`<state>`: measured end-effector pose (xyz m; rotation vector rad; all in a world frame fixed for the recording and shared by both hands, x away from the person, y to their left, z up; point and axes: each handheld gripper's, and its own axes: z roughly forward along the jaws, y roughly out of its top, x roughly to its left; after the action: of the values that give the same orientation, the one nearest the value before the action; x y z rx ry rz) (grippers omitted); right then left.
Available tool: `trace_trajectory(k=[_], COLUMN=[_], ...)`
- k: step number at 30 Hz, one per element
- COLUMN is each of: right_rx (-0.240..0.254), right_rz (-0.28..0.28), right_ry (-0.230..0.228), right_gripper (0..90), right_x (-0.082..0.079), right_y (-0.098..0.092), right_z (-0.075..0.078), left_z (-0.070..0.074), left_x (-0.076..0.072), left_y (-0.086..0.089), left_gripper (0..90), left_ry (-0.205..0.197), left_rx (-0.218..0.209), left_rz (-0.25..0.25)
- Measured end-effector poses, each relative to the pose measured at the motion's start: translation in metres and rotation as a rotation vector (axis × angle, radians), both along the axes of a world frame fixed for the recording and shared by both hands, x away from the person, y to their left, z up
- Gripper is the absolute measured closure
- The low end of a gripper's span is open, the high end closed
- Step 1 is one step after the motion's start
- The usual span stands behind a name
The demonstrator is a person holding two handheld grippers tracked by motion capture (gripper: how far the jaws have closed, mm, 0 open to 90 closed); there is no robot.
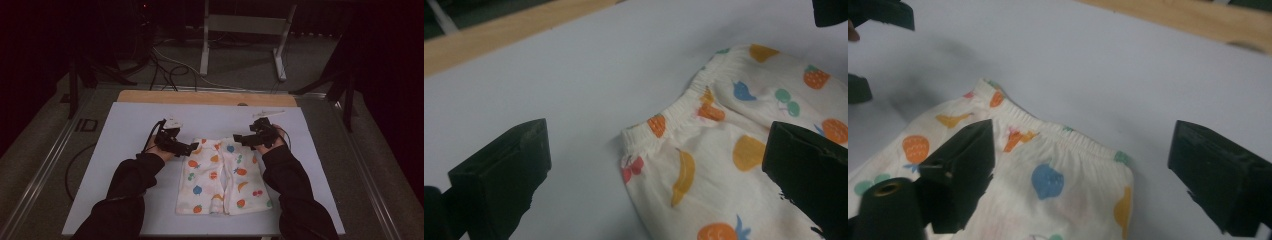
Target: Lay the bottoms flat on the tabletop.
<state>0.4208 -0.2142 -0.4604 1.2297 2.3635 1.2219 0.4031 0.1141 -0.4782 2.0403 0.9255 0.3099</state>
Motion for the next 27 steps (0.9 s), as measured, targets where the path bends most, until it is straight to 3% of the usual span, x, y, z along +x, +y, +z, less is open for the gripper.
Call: trace_trajectory(k=[3,9,12,15,19,22,27], right_rx=[0.019,-0.04,-0.047,-0.085,-0.127,-0.194,-0.242], right_rz=[-0.025,-0.087,-0.111,-0.12,-0.11,-0.105,-0.087], right_ry=[0.056,0.113,0.161,0.195,0.213,0.178,0.147], right_gripper=[9.4,39.0,44.5,48.0,56.2,66.5,77.7], right_x=[0.011,0.021,0.028,0.032,0.029,0.026,0.022], right_y=[0.001,-0.001,-0.002,-0.002,0.0,0.003,0.009], right_z=[-0.008,-0.024,-0.033,-0.042,-0.049,-0.049,-0.049], left_z=[-0.007,-0.018,-0.025,-0.03,-0.033,-0.036,-0.041], left_x=[0.008,0.021,0.025,0.026,0.026,0.026,0.026], left_y=[-0.004,-0.009,-0.008,-0.005,-0.005,-0.006,-0.012], left_gripper=[0.5,4.1,8.7,16.5,25.9,33.2,40.4], left_ry=[0.038,0.15,0.197,0.227,0.224,0.217,0.177], left_rx=[0.007,0.01,0.001,-0.004,0.015,0.026,0.066], left_rz=[0.013,0.039,0.059,0.084,0.089,0.091,0.093])
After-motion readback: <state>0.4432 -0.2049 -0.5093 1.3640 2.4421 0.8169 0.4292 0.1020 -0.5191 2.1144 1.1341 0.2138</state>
